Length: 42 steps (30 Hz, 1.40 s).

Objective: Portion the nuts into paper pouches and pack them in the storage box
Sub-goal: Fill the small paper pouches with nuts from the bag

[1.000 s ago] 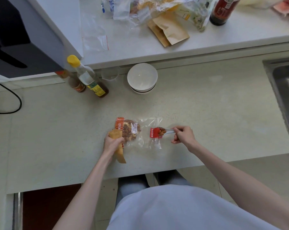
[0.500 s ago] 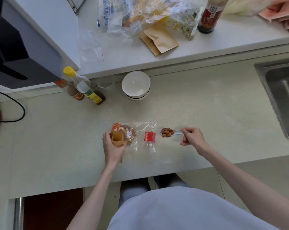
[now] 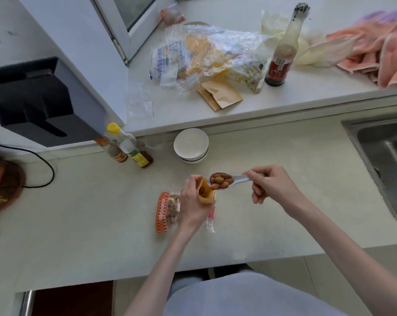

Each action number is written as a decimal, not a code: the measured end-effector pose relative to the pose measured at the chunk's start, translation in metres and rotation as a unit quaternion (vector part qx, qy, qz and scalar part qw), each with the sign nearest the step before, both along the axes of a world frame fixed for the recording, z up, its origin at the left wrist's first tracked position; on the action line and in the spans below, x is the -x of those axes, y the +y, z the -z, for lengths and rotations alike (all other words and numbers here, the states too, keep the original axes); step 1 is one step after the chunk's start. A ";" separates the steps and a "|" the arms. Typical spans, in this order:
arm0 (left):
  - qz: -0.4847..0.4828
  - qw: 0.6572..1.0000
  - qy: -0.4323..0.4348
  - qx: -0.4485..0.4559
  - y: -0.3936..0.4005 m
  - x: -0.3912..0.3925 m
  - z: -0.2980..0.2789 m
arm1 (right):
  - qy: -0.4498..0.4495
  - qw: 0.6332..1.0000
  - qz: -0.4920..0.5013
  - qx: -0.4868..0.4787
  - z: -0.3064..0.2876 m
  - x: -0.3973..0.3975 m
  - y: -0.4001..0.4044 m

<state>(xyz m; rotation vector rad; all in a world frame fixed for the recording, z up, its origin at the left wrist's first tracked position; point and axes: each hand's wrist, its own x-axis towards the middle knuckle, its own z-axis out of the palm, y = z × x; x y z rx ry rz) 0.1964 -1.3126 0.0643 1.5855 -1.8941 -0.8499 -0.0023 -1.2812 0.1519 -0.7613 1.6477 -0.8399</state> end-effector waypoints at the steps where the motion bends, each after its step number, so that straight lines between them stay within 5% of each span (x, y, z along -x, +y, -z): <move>1: -0.002 1.000 0.009 0.006 0.000 0.003 -0.006 | 0.006 1.000 -0.005 0.005 -0.008 0.000 -0.002; 11: -0.014 0.997 0.035 0.072 0.000 0.010 -0.042 | 0.167 0.977 -0.096 0.090 -0.048 -0.016 -0.005; 15: -0.014 0.994 0.032 0.099 0.001 0.009 -0.047 | 0.354 0.891 -0.188 0.213 -0.064 -0.031 -0.003; 18: -0.027 0.994 0.061 0.087 0.001 0.005 -0.049 | 0.414 0.844 -0.208 0.271 -0.072 -0.038 -0.004; 23: -0.043 0.990 0.120 0.062 0.001 -0.008 -0.053 | 0.395 0.844 -0.162 0.326 -0.077 -0.055 0.003; 31: -0.033 0.983 0.181 0.018 0.008 -0.054 -0.059 | 0.228 0.914 -0.003 0.337 -0.072 -0.093 0.014; 35: -0.117 0.967 0.223 -0.045 0.015 -0.083 -0.056 | 0.219 0.912 0.032 0.346 -0.071 -0.105 0.020; 39: -0.067 0.971 0.230 0.022 0.015 -0.112 -0.060 | 0.220 0.906 0.059 0.358 -0.071 -0.113 0.030; 42: -0.073 0.970 0.232 -0.015 0.013 -0.120 -0.060 | 0.215 0.917 0.073 0.326 -0.064 -0.118 0.036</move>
